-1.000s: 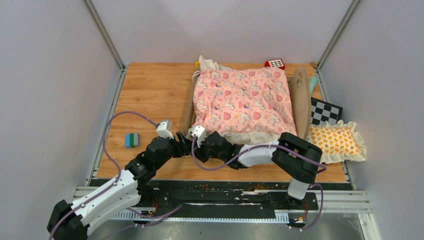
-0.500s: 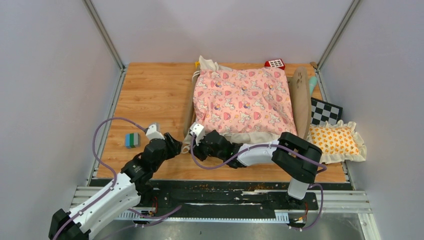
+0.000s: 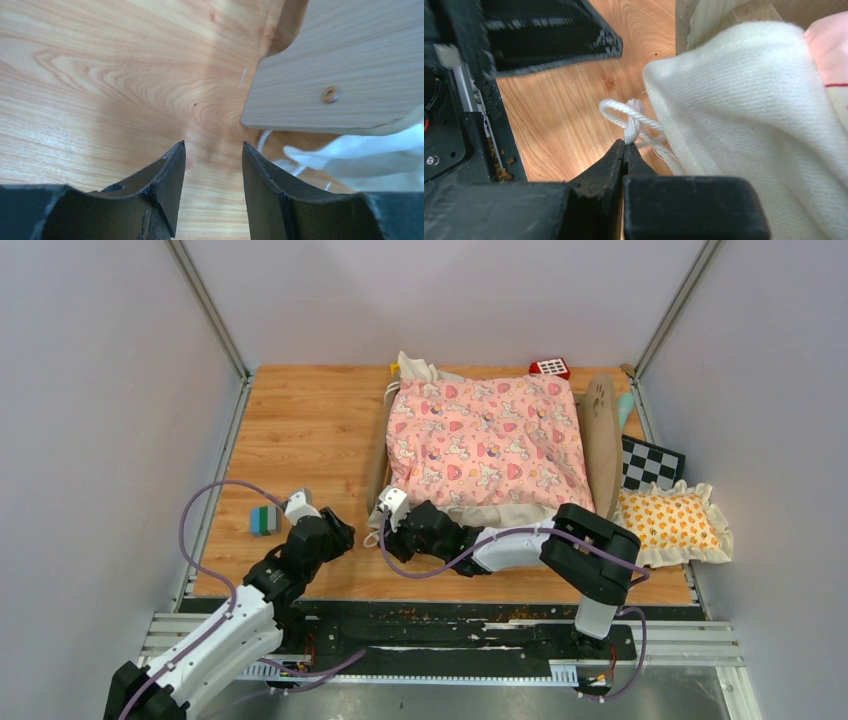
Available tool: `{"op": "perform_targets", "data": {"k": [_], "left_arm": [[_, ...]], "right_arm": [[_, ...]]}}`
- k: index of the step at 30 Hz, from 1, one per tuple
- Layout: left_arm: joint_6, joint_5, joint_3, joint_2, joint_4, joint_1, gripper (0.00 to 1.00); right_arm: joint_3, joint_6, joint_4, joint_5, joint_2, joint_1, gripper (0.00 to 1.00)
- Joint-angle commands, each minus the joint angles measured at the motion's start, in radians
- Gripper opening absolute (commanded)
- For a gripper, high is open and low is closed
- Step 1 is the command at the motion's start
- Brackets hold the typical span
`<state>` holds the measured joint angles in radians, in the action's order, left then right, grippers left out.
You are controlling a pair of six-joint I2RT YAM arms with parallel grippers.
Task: Set up the pet bed
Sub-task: Tie the ropes to the bed frame.
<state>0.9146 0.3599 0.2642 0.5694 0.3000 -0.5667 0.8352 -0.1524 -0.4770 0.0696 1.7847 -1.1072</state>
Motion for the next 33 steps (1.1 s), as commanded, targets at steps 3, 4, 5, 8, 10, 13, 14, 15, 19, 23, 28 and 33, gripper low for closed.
{"op": "perform_targets", "data": {"k": [3, 4, 5, 8, 10, 13, 14, 15, 19, 23, 28, 33], "left_arm": [[0.008, -0.099, -0.063, 0.120, -0.142, 0.005, 0.51], [0.005, -0.112, -0.065, 0.142, -0.160, 0.005, 0.50], [0.001, -0.128, -0.067, 0.161, -0.180, 0.006, 0.50], [-0.006, -0.184, -0.077, 0.204, -0.248, 0.005, 0.47], [-0.005, -0.215, -0.089, 0.216, -0.292, 0.005, 0.47], [0.000, -0.243, -0.104, 0.214, -0.347, 0.006, 0.47], [0.000, -0.247, -0.105, 0.212, -0.353, 0.005, 0.47], [-0.002, -0.252, -0.107, 0.210, -0.359, 0.006, 0.47], [-0.006, -0.257, -0.108, 0.185, -0.353, 0.006, 0.47], [-0.010, -0.255, -0.114, 0.134, -0.326, 0.006, 0.45], [-0.008, -0.249, -0.126, 0.072, -0.306, 0.006, 0.45], [-0.009, -0.258, -0.129, 0.047, -0.305, 0.005, 0.42]], "right_arm": [[0.026, -0.009, -0.028, 0.002, -0.003, -0.001, 0.00], [0.027, -0.007, -0.028, 0.002, -0.004, -0.001, 0.00], [0.028, -0.007, -0.026, 0.002, -0.006, -0.002, 0.00], [0.028, -0.005, -0.024, 0.002, -0.007, 0.000, 0.00], [0.027, -0.004, -0.022, 0.001, -0.010, -0.001, 0.00], [0.027, -0.002, -0.015, -0.002, -0.013, -0.001, 0.00], [0.027, -0.001, -0.015, -0.003, -0.014, -0.001, 0.00], [0.027, -0.001, -0.014, -0.003, -0.015, -0.002, 0.00], [0.028, 0.000, -0.011, -0.003, -0.013, -0.002, 0.00], [0.026, -0.001, -0.009, -0.007, -0.012, -0.001, 0.00], [0.024, -0.002, -0.010, -0.011, -0.010, -0.001, 0.00], [0.028, -0.001, -0.009, -0.011, -0.008, -0.002, 0.00]]}}
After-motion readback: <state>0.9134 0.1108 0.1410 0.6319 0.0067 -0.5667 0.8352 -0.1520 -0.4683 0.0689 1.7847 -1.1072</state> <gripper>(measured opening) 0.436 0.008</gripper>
